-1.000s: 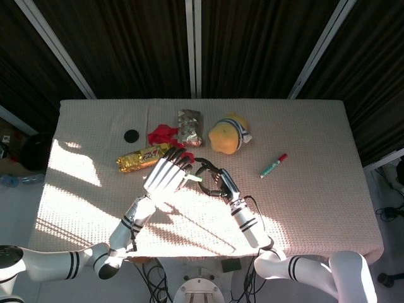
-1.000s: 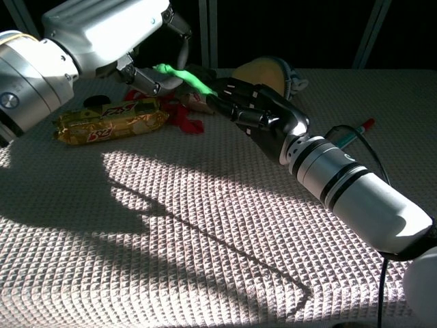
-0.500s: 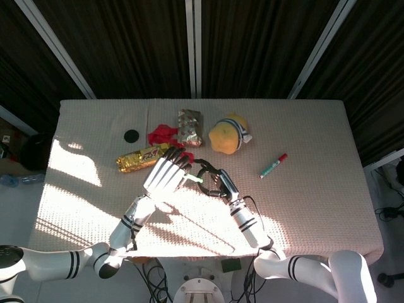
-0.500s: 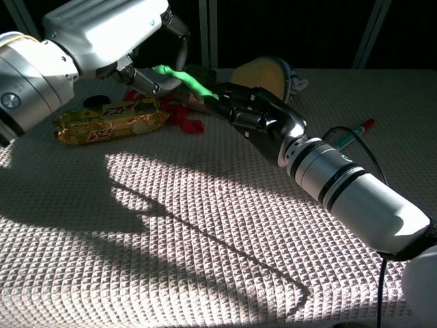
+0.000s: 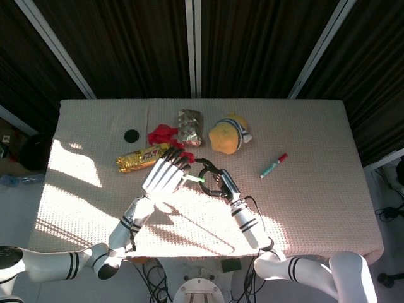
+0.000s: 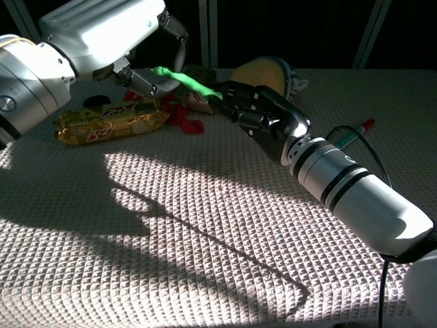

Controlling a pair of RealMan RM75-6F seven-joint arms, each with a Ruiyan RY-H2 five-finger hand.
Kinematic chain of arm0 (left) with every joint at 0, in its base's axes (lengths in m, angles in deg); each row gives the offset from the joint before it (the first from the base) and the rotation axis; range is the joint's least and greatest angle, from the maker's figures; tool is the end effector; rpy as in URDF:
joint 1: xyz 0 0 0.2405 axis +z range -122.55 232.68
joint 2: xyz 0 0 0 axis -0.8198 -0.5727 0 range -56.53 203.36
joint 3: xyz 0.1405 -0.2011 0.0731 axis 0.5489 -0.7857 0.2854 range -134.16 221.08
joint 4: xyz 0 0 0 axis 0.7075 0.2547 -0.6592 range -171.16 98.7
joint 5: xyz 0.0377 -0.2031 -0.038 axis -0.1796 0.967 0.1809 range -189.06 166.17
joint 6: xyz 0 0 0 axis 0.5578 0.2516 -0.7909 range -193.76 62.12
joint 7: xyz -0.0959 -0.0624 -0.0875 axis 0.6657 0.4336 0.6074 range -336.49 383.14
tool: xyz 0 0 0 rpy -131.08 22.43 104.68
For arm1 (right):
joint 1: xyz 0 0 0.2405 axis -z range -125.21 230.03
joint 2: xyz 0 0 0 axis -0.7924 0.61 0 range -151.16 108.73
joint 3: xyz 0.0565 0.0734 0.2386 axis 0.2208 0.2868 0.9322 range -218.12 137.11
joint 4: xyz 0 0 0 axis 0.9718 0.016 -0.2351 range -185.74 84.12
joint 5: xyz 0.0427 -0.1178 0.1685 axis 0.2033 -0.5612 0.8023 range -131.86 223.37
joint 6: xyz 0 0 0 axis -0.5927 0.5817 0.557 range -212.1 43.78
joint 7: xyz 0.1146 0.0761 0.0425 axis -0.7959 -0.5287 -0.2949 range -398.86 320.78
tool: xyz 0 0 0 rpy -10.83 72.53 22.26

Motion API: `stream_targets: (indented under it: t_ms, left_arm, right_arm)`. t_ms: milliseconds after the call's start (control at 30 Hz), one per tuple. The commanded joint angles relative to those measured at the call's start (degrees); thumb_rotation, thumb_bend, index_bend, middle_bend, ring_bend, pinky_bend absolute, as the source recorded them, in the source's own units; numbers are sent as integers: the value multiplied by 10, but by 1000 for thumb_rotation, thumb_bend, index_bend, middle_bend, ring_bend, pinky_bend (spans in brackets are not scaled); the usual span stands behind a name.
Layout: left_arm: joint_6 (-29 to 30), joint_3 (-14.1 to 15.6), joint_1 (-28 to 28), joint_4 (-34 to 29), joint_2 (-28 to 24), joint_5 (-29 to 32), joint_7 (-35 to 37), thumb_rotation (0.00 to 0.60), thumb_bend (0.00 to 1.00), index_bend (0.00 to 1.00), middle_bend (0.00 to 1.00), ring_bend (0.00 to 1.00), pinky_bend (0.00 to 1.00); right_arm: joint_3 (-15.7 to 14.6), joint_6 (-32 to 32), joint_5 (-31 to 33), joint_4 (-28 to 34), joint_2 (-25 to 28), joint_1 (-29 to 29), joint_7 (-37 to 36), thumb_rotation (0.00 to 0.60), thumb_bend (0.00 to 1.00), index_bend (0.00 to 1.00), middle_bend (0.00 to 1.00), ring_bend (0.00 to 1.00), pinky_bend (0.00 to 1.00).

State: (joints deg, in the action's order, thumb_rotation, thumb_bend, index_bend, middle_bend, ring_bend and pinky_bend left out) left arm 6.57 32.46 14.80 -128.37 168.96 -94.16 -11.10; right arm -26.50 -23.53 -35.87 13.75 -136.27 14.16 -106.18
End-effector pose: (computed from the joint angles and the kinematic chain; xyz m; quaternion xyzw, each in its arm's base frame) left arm -0.0663 0.2948 -0.0074 -0.7263 -0.1946 -0.5022 0.4270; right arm -0.0990 -0.3071 -0.1146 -0.3100 0.7409 -0.5954 0.0212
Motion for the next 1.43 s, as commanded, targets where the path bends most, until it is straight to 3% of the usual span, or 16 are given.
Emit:
stream_targets:
  t_ms: [33, 567, 1033, 1433]
  left_arm:
    - [1, 1, 1, 2, 1, -1, 2, 598, 360, 599, 410, 236, 265]
    - [10, 5, 7, 15, 8, -10, 23, 597, 361, 598, 410, 237, 264]
    - [42, 10, 32, 7, -11, -26, 43, 595, 363, 606, 416, 237, 265]
    - [69, 15, 62, -3, -42, -29, 55, 597, 362, 607, 416, 237, 265]
  right_arm:
    - [0, 6, 1, 3, 1, 3, 17, 600, 424, 581, 144, 0, 0]
    - [2, 31, 10, 36, 13, 22, 106, 600, 424, 581, 143, 0, 0]
    - [3, 70, 18, 116, 75, 65, 164, 600, 423, 581, 145, 0, 0]
    - [1, 96, 19, 141, 111, 95, 179, 600, 423, 581, 144, 0, 0]
